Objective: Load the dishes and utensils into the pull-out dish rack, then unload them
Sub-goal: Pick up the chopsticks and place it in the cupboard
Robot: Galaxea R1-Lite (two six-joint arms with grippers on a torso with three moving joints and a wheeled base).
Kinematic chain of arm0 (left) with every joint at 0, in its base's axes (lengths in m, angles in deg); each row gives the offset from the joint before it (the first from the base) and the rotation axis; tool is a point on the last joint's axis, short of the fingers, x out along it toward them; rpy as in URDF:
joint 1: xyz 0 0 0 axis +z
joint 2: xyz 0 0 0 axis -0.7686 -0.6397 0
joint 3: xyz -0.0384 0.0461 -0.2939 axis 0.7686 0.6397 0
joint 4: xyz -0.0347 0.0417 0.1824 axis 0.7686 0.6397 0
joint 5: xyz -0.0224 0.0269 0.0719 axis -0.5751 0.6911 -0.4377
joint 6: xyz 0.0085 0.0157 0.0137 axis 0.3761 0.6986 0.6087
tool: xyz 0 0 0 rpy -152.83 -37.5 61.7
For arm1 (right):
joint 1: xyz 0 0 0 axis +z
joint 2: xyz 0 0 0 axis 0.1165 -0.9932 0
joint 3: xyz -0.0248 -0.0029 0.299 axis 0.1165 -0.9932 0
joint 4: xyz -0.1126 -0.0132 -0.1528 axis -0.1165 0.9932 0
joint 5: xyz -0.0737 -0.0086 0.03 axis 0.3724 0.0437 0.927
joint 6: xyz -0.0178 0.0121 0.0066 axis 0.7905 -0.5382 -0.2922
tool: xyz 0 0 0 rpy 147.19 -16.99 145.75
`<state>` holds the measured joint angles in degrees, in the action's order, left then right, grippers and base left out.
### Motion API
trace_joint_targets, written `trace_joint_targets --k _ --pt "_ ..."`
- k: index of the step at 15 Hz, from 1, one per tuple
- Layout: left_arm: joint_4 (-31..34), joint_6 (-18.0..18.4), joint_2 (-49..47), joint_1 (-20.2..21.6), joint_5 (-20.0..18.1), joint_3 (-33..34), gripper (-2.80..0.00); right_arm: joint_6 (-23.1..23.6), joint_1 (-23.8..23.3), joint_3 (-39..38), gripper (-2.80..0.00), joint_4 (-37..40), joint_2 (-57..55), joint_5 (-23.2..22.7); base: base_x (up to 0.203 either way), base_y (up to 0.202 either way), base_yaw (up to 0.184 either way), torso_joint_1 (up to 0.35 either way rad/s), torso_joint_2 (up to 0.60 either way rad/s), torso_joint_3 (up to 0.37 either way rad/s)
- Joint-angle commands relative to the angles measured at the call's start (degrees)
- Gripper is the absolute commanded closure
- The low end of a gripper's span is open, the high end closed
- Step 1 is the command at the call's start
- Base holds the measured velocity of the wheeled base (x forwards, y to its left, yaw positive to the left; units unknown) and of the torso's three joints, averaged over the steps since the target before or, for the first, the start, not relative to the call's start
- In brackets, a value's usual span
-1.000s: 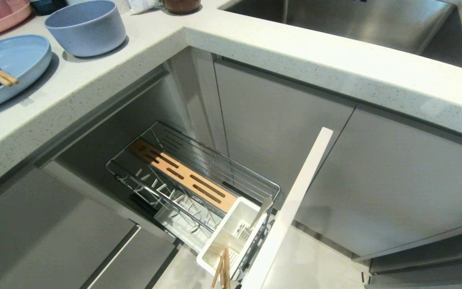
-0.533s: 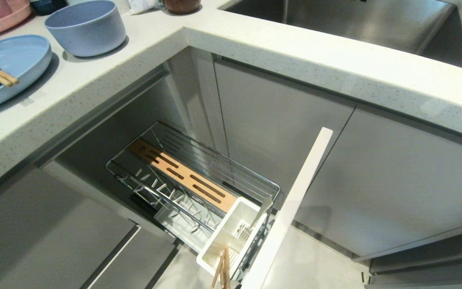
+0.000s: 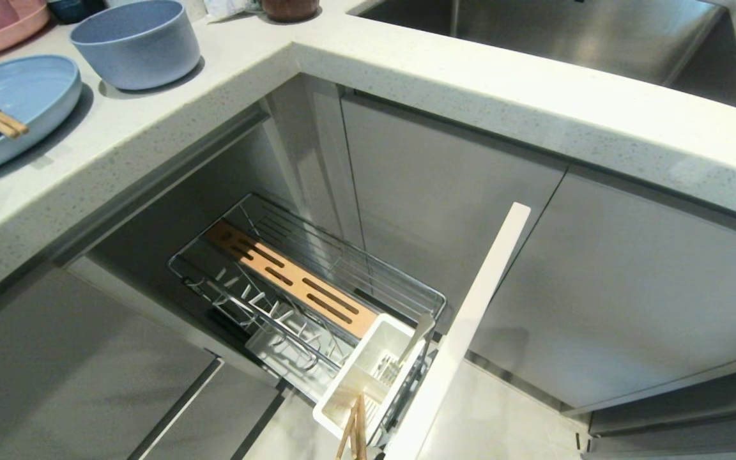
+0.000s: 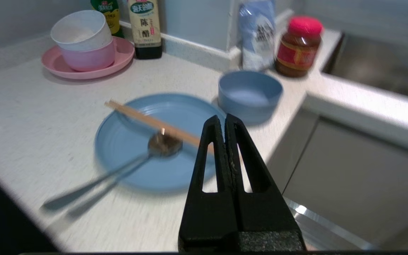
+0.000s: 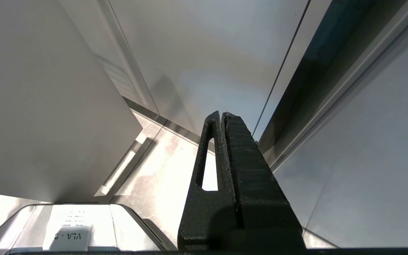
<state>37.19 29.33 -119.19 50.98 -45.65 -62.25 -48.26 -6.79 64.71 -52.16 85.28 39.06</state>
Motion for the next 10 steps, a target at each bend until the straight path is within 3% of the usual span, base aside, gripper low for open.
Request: trace_joint_targets --k 1,6,10 --pt "-0.7 -5.6 -15.6 -1.0 2.6 -7.4 0.0 0.0 0.0 -0.1 0.0 0.0 0.1 0.0 0.0 0.0 0.0 0.0 0.0 0.0" --pt "2.2 -19.4 -30.1 -10.1 18.6 -19.7 0.0 -0.1 0.0 -0.1 0.0 0.0 0.1 0.0 0.0 0.0 0.0 0.0 0.0 0.0" --pt "23.4 -31.4 -35.2 -11.6 20.8 -33.4 0.0 0.0 0.0 -0.1 0.0 0.0 0.2 0.0 0.0 0.0 0.0 0.0 0.0 0.0"
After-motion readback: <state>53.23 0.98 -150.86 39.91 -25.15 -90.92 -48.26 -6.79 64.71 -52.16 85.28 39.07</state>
